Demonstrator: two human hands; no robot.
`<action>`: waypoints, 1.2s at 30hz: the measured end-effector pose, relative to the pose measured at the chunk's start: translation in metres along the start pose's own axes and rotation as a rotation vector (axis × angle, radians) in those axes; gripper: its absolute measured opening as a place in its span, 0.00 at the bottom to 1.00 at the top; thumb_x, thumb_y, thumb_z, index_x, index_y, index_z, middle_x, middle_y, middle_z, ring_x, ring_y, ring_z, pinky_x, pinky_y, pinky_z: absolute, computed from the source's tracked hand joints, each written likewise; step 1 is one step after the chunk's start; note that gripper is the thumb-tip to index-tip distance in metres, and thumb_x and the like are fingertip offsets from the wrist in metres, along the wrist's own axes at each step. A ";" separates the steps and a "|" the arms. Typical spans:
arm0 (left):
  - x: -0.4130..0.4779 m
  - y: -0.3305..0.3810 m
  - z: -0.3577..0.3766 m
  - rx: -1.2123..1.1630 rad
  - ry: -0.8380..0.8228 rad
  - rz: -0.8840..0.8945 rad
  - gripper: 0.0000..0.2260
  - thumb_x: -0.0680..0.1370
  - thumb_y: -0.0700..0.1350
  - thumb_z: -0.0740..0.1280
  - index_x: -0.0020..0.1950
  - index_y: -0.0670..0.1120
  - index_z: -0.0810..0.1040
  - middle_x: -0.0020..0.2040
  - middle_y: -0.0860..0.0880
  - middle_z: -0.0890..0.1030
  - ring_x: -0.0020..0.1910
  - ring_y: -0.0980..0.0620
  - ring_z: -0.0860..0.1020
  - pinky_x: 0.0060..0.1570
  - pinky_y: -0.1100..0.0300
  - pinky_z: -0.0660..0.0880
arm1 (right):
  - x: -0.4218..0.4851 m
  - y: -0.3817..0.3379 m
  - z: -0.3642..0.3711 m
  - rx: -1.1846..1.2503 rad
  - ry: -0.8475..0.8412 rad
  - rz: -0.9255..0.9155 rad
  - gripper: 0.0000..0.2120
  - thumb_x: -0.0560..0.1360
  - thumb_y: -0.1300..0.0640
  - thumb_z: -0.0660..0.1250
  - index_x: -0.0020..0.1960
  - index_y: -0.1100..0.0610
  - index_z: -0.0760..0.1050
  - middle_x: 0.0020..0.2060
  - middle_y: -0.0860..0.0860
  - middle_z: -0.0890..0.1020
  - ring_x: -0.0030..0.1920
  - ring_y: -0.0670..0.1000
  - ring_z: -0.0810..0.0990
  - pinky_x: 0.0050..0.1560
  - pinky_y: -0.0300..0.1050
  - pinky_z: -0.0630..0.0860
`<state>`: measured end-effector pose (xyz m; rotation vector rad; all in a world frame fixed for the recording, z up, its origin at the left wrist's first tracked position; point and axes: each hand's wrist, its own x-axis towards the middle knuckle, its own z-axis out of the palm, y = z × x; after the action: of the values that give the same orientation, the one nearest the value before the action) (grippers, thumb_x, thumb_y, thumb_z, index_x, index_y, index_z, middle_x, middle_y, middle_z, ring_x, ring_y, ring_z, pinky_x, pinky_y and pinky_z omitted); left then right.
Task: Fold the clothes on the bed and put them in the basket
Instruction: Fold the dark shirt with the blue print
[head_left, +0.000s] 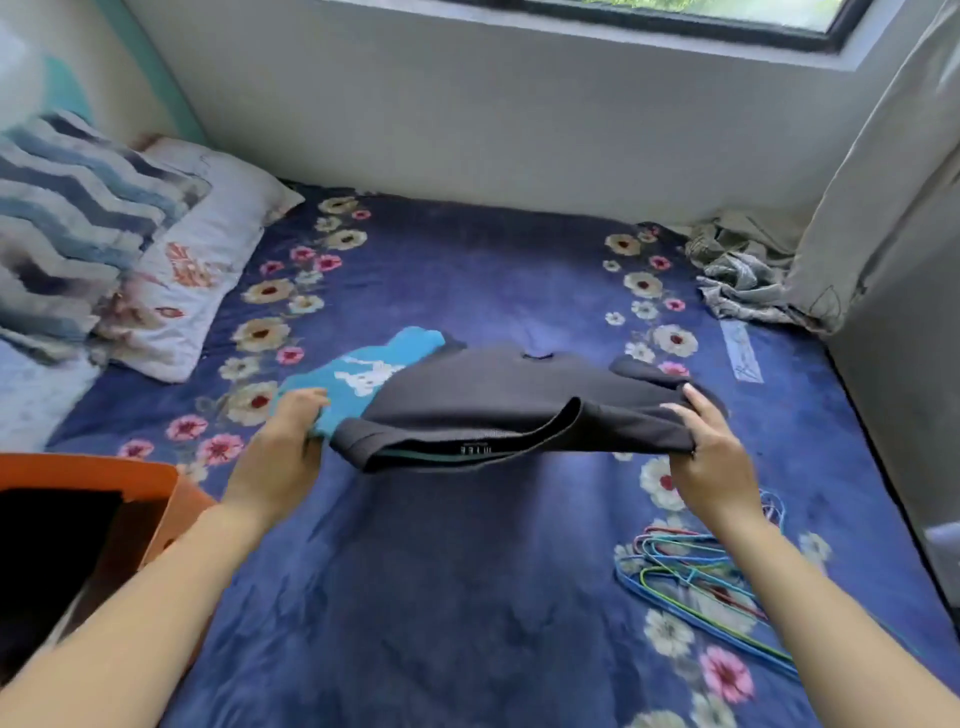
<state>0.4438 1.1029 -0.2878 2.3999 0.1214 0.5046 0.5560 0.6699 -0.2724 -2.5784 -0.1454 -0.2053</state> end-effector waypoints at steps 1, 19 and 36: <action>-0.023 -0.013 0.012 0.039 -0.108 -0.121 0.18 0.75 0.34 0.57 0.61 0.48 0.74 0.63 0.38 0.76 0.61 0.38 0.76 0.63 0.57 0.65 | -0.018 0.010 0.020 -0.051 -0.096 0.052 0.24 0.71 0.69 0.65 0.65 0.56 0.77 0.74 0.52 0.67 0.67 0.61 0.73 0.61 0.55 0.72; -0.288 -0.105 0.138 0.234 -0.437 -0.819 0.32 0.75 0.30 0.60 0.77 0.50 0.61 0.79 0.45 0.49 0.71 0.38 0.63 0.62 0.45 0.68 | -0.253 0.127 0.177 -0.376 -0.648 0.400 0.32 0.72 0.68 0.63 0.75 0.55 0.64 0.77 0.58 0.58 0.72 0.63 0.64 0.63 0.53 0.69; -0.300 -0.088 0.215 -0.236 0.263 -1.387 0.14 0.81 0.44 0.63 0.65 0.40 0.74 0.60 0.46 0.79 0.56 0.47 0.76 0.56 0.58 0.70 | -0.288 0.110 0.262 0.343 -0.282 1.356 0.11 0.75 0.62 0.69 0.38 0.61 0.68 0.46 0.59 0.76 0.44 0.60 0.76 0.34 0.48 0.76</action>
<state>0.2547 0.9760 -0.5914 1.4826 1.5679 0.1181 0.3196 0.6978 -0.5990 -1.8366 1.2868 0.6177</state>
